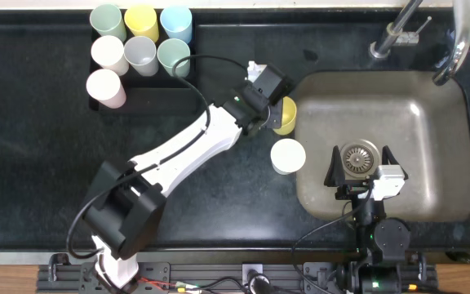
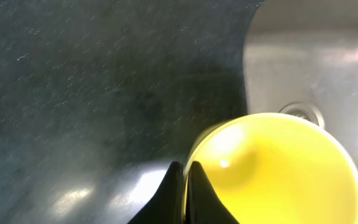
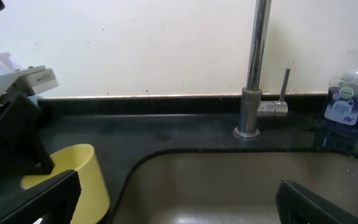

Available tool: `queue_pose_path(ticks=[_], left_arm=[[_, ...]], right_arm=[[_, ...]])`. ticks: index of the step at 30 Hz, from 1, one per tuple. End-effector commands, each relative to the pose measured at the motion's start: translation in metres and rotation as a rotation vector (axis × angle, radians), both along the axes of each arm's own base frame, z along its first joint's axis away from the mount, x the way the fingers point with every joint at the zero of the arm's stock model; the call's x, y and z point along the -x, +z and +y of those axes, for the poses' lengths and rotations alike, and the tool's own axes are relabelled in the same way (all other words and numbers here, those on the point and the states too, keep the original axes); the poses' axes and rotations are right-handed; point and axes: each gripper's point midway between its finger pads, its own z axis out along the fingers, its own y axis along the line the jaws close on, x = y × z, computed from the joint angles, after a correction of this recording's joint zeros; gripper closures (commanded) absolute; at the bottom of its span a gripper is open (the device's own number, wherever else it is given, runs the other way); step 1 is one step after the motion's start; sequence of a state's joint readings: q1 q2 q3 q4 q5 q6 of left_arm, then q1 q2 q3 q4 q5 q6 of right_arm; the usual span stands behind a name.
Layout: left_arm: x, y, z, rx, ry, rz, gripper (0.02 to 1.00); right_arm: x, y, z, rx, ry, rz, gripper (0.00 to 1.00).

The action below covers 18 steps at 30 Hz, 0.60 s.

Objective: Store Cups

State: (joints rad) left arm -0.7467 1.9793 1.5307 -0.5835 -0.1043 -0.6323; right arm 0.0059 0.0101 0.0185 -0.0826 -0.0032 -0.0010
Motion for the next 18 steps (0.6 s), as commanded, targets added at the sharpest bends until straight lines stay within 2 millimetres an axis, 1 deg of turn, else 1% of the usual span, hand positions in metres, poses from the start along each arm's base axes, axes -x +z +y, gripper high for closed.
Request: queue_pose_path(ticks=[1, 4, 6, 7, 9, 11, 12, 14, 16, 17, 18], left_arm=[[0.002, -0.02, -0.011, 0.002, -0.023, 0.026, 0.98], [0.002, -0.021, -0.01, -0.002, -0.021, 0.028, 0.982], [-0.002, -0.013, -0.008, -0.003, -0.01, 0.013, 0.982], [-0.003, -0.007, -0.005, -0.005, -0.002, 0.005, 0.982], [-0.006, 0.013, 0.002, -0.003, 0.015, -0.017, 0.982], [-0.008, 0.038, 0.016, 0.003, 0.042, -0.042, 0.98], [-0.008, 0.051, 0.028, 0.006, 0.069, -0.051, 0.982], [-0.007, 0.076, 0.062, 0.001, 0.184, -0.054, 0.982], [-0.003, 0.092, 0.099, -0.012, 0.303, -0.039, 0.982], [0.001, 0.099, 0.12, -0.021, 0.365, -0.025, 0.982], [0.004, 0.103, 0.137, -0.024, 0.413, -0.007, 0.982]], right_arm=[[0.0, -0.004, 0.0, 0.002, 0.001, 0.002, 0.003], [0.0, -0.004, 0.0, 0.002, 0.001, 0.002, 0.003], [0.0, -0.004, 0.0, 0.002, 0.001, 0.002, 0.005], [0.0, -0.004, 0.0, 0.003, 0.001, 0.002, 0.001], [0.0, -0.004, 0.0, 0.003, 0.001, 0.002, 0.003], [0.0, -0.004, 0.0, 0.002, 0.001, 0.002, 0.003], [0.0, -0.004, 0.0, 0.002, 0.001, 0.002, 0.003], [0.0, -0.004, 0.0, 0.003, 0.001, 0.002, 0.003], [0.0, -0.004, 0.0, 0.003, 0.001, 0.002, 0.003], [0.0, -0.004, 0.0, 0.003, 0.001, 0.002, 0.003], [0.0, -0.004, 0.0, 0.003, 0.001, 0.002, 0.003]])
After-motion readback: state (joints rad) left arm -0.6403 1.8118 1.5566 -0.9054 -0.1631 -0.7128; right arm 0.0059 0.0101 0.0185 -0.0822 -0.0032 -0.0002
